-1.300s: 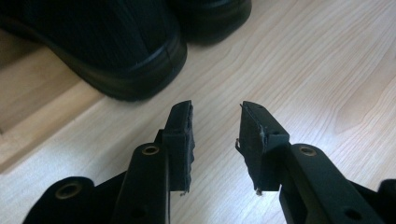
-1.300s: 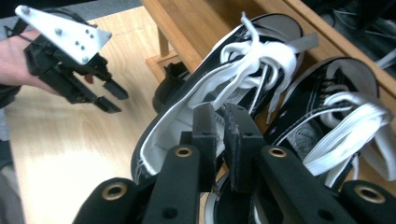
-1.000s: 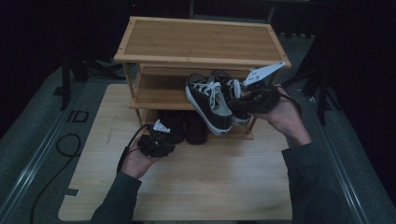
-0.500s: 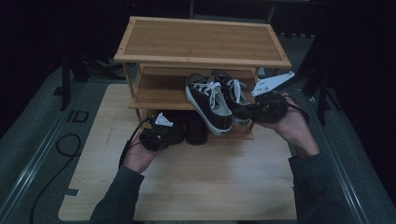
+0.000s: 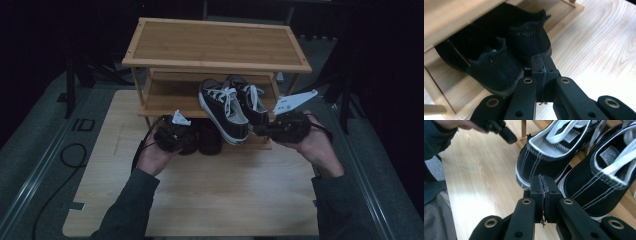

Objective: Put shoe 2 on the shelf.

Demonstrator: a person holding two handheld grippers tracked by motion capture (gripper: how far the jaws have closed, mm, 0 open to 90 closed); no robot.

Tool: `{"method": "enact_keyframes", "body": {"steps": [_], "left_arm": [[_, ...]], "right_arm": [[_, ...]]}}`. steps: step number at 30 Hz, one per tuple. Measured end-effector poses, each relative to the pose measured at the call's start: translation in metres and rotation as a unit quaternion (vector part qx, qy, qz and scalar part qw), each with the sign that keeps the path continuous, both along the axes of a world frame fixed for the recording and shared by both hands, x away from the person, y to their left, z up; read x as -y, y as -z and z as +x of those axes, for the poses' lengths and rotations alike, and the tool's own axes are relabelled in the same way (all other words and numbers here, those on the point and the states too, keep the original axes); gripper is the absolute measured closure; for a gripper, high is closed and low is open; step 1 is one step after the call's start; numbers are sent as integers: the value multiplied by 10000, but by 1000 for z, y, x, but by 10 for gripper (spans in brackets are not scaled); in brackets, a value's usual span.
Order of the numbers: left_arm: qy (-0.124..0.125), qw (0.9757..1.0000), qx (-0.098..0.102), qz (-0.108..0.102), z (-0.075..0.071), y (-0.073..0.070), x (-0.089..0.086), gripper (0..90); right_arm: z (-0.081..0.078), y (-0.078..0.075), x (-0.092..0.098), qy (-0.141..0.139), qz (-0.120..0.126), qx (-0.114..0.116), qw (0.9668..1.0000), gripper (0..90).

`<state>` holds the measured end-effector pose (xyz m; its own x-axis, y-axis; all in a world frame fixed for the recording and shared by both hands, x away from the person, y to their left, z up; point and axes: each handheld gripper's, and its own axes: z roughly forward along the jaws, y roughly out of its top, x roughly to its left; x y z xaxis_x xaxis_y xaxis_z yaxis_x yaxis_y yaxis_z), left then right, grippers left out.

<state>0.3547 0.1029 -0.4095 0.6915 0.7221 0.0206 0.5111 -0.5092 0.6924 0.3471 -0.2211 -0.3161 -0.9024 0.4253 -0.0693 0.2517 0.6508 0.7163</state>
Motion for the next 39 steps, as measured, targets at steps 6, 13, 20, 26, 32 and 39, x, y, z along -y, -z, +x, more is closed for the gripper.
{"method": "enact_keyframes", "body": {"steps": [6,13,20,26,32,39], "left_arm": [[38,9998,148,89,7,-15,6,900],[-46,9994,332,77,19,-32,14,900],[-83,9988,396,265,30,-43,24,900],[-234,9980,455,378,44,-46,31,900],[-342,9967,529,510,55,-43,36,900],[-405,9947,604,727,63,-43,40,900]], "right_arm": [[-4,10,-2,-71,-43,-67,9999,861],[-6,21,0,-85,-30,-151,9998,855],[-6,29,5,-54,-24,-249,9997,854],[-5,34,7,-52,-38,-309,9995,851],[-5,40,8,-51,-48,-357,9993,852],[-4,43,9,-38,-61,-400,9992,852]]}}
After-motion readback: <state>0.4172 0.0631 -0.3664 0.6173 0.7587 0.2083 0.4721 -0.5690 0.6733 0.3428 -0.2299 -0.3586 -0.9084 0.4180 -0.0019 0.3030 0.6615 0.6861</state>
